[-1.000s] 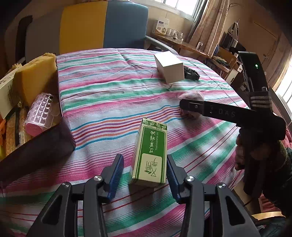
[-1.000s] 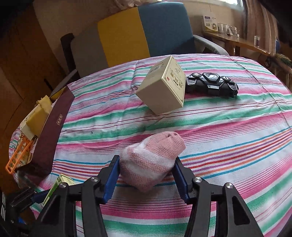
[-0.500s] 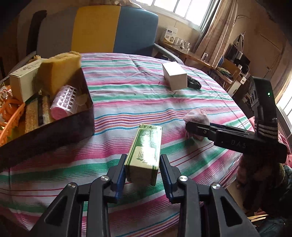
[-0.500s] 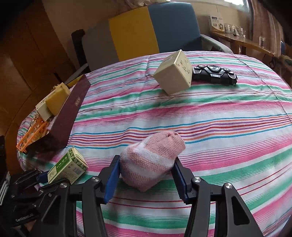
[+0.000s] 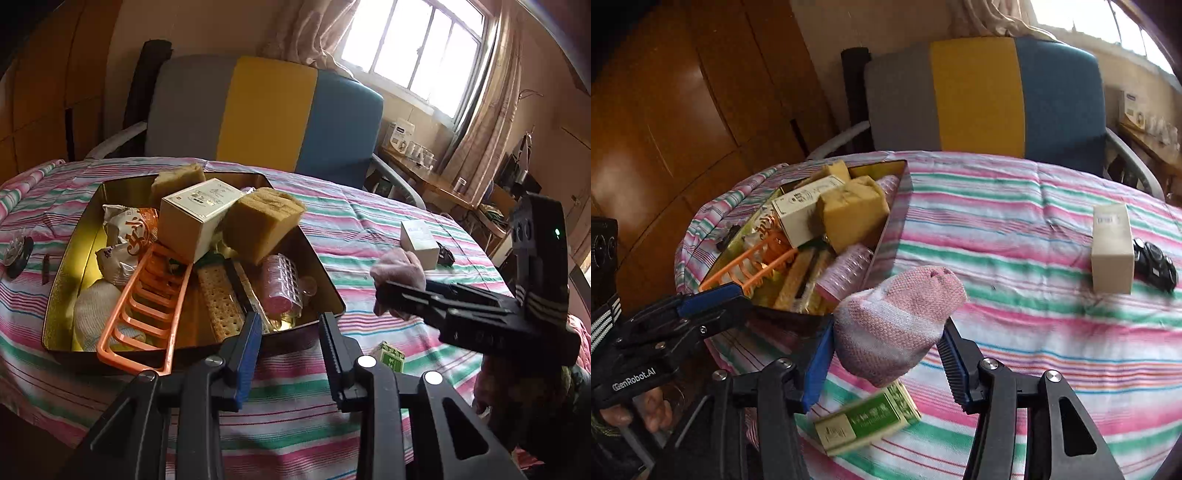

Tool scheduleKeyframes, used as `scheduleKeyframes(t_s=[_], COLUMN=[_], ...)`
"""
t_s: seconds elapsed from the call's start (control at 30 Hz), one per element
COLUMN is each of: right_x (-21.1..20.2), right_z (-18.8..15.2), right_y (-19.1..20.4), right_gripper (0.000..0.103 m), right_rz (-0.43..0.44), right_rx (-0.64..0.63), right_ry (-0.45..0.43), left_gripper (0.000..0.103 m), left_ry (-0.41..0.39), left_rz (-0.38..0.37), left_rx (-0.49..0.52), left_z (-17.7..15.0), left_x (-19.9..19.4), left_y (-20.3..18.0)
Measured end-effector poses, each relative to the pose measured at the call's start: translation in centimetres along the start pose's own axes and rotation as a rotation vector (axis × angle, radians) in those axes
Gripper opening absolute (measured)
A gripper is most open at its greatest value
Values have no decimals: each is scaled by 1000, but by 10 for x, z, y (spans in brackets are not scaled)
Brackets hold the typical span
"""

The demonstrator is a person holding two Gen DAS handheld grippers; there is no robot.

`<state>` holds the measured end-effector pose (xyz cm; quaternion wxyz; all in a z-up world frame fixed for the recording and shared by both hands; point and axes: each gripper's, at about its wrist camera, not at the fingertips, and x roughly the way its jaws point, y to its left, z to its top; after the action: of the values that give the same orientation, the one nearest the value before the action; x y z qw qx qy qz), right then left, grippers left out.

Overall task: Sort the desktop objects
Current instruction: 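Carry the green box and pink knit item toward the gold tray with both grippers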

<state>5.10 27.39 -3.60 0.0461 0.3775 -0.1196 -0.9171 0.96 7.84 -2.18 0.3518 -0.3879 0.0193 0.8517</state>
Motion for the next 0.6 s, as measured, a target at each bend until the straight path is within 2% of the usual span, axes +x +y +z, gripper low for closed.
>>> scheduleKeyframes(t_s=[0.17, 0.23, 0.27, 0.33, 0.43, 0.47, 0.5, 0.6], right_x=[-1, -4, -6, -8, -12, -14, -15, -15], right_z=[-3, -10, -13, -20, -29, -32, -34, -36], right_y=[-14, -24, -30, -42, -58, -62, -65, -68], right_gripper=[55, 55, 55, 55, 55, 55, 55, 55], right_rz=[-33, -62, -77, -102, -120, -123, -122, -116], right_rx=[67, 89, 98, 123, 166, 178, 188, 198], right_ry=[-3, 2, 6, 18, 29, 31, 32, 35], left_gripper=[37, 45, 49, 51, 50, 39, 34, 33], left_ry=[72, 107, 127, 172, 220, 227, 231, 207], left_rz=[-105, -149, -163, -160, -137, -131, -120, -106], left_rx=[107, 142, 162, 202, 239, 235, 226, 183], left_z=[-21, -27, -30, -36, -44, -46, -48, -48], left_x=[17, 27, 33, 46, 62, 65, 66, 61], left_y=[-38, -53, -60, -72, -81, -80, -79, -71])
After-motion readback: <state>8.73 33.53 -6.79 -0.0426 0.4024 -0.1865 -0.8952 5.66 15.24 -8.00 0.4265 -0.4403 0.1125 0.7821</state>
